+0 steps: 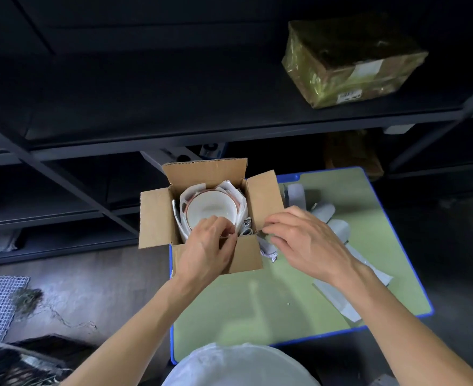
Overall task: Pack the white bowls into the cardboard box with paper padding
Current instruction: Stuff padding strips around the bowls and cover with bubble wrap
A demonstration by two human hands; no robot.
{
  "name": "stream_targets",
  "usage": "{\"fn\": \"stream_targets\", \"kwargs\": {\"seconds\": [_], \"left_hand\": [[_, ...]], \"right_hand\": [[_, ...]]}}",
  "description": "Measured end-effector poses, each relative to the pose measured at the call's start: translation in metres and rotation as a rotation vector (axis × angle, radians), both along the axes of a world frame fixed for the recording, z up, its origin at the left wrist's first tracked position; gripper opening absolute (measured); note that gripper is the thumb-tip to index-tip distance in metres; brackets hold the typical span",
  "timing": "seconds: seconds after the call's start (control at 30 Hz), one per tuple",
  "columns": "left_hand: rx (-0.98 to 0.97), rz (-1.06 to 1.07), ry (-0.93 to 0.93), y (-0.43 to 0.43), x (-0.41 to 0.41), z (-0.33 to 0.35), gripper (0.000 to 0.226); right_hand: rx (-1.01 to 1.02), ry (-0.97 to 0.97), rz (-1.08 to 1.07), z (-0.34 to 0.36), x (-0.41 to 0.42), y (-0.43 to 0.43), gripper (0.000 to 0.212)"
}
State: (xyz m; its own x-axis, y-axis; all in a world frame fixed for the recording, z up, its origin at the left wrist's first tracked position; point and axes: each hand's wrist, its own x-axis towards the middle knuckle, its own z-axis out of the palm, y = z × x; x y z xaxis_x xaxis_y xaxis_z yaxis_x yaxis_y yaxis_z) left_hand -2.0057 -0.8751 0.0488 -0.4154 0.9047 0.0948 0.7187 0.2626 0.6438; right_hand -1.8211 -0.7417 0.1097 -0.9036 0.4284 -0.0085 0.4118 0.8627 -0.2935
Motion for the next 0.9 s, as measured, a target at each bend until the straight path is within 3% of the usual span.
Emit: {"fn": "stream_targets", "kwargs": {"seconds": [0.37, 0.7, 0.9], "left_hand": [[0.059, -0.067, -0.046, 0.007, 0.039, 0.026, 0.020], [-0.090, -0.262, -0.066, 0.031, 0.117, 0.008, 0.016], [-0.213, -0.291, -0.031, 0.074, 0.139, -0.025, 0.031]], "right_hand": [[-0.027, 0.172, -0.075, -0.001, 0.018, -0.010, 0.013], [-0.085, -0.083, -0.278, -0.046, 0.091, 0.018, 0.018], [-0.131, -0.227, -0.422, -0.068, 0.135, 0.039, 0.026]]}}
